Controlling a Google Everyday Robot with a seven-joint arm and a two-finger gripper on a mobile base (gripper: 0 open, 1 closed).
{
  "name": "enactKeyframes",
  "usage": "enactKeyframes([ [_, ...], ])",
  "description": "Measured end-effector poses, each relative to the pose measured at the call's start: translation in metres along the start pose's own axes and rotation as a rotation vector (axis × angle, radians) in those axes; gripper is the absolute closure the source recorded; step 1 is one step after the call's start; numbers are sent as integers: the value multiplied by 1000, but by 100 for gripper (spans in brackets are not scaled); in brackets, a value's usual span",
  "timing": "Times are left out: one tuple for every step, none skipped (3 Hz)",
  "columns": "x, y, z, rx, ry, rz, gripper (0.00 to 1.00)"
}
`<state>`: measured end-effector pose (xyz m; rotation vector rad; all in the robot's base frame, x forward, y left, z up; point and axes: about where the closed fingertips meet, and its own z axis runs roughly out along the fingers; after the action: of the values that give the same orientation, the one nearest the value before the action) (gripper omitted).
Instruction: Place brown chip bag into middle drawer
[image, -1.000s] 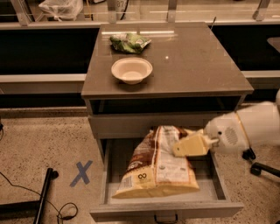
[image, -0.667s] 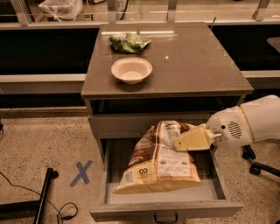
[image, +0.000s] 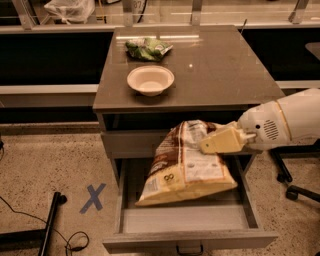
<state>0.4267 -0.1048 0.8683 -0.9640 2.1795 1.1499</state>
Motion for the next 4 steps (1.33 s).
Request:
enactKeyframes([
  [-33,-10,-24,-14,-47,-119,100],
  [-68,-26,-51,-66,-99,-209,100],
  [-102,-50,-71,-95,-139,-260,100],
  [-134,-89,-77,-105,-189,-274,100],
])
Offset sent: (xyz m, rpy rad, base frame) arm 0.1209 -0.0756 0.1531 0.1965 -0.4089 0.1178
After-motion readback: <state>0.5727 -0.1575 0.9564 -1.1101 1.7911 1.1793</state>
